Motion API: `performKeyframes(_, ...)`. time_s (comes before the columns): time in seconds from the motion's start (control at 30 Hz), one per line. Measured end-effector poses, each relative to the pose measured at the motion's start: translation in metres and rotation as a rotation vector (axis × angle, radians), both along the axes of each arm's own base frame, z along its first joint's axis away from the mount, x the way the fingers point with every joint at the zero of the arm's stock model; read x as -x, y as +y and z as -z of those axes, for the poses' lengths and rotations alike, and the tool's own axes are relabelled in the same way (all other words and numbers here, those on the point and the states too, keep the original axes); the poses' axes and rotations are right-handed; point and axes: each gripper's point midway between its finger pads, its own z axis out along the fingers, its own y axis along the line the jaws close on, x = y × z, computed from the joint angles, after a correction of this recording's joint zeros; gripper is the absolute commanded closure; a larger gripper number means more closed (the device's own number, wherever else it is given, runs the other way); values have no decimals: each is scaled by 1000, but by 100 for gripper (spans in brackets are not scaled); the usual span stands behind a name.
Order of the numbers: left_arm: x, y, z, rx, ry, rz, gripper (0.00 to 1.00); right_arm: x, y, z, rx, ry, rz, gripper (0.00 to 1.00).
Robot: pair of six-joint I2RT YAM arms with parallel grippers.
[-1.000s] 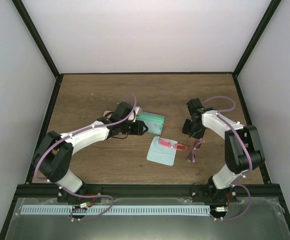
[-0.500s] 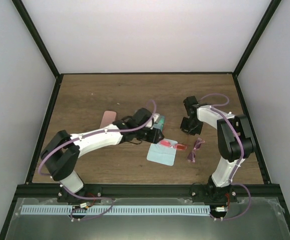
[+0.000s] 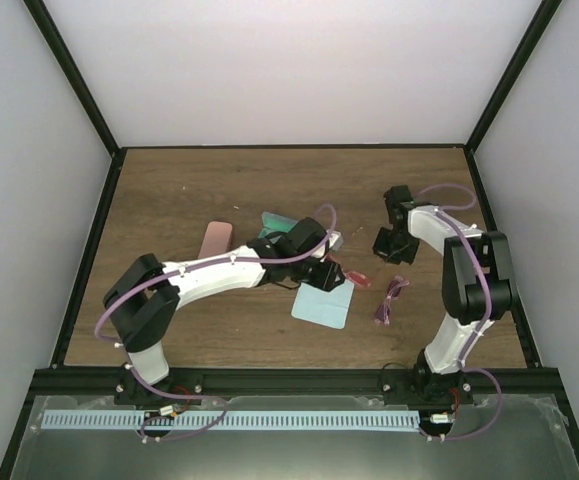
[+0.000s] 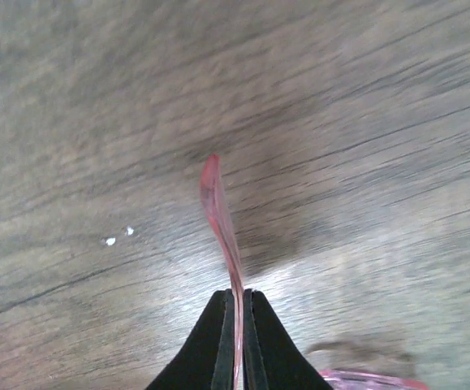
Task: Organize the sunglasses
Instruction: Adjust the sunglasses at the center of the board.
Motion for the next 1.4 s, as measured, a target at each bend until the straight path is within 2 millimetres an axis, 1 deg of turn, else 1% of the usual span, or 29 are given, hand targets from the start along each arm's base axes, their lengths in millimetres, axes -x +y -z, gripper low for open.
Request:
performKeyframes(0.13, -3, -4, 0, -1, -6, 6, 57, -8, -13, -12, 10, -32, 27, 99)
performKeyframes(0.17, -4, -6, 1, -2, -6, 7, 58, -10, -14, -14, 10, -38, 31, 99)
performKeyframes(0.23, -9, -12, 4, -4, -6, 11, 66, -12, -15, -15, 8, -44, 33, 99)
performKeyframes(0.3, -13, -19, 12, -16, -2, 13, 72, -11, -14, -14, 6, -41, 33, 98)
performKeyframes(0.33, -16, -22, 18, -25, 0, 17, 73, -11, -13, -13, 1, -38, 32, 97)
performKeyframes(0.43, -23, -30, 43, -68, 13, 22, 73, -11, -13, -8, 1, -25, 30, 86)
performKeyframes(0.47, -24, -31, 54, -86, 21, 21, 73, -10, -13, -6, 1, -19, 29, 78)
performKeyframes(0.5, -24, -29, 62, -105, 29, 21, 74, -11, -12, -4, -1, -15, 29, 72)
performKeyframes(0.53, -24, -28, 70, -123, 38, 19, 77, -11, -12, -3, -3, -12, 28, 68)
performKeyframes(0.6, -22, -22, 84, -160, 53, 16, 85, -12, -11, -2, -3, -8, 21, 63)
performKeyframes(0.7, -23, -18, 88, -186, 48, 12, 89, -18, -11, -7, -3, -27, 20, 62)
performKeyframes(0.73, -24, -17, 88, -190, 45, 10, 90, -21, -11, -10, -3, -38, 19, 63)
performKeyframes(0.8, -26, -15, 89, -201, 41, 4, 93, -26, -11, -15, -1, -56, 20, 68)
performKeyframes(0.83, -27, -14, 89, -205, 39, 3, 95, -28, -12, -18, 1, -65, 22, 72)
performKeyframes(0.93, -35, -12, 89, -214, 30, -12, 96, -31, -16, -24, 8, -82, 35, 89)
performKeyframes(0.97, -39, -13, 89, -216, 27, -16, 96, -31, -19, -25, 10, -84, 47, 93)
performKeyframes(1.03, -47, -14, 92, -220, 23, -27, 96, -31, -30, -27, 16, -93, 83, 98)
performKeyframes(1.1, -51, -12, 97, -229, 27, -33, 96, -30, -41, -28, 26, -97, 110, 99)
performKeyframes(1.2, -57, -11, 96, -231, 25, -39, 96, -24, -56, -26, 36, -87, 151, 99)
performKeyframes(1.3, -58, -11, 97, -238, 25, -35, 96, -22, -60, -24, 36, -81, 161, 99)
performKeyframes(1.4, -61, -15, 97, -238, 21, -25, 96, -24, -59, -18, 32, -76, 156, 99)
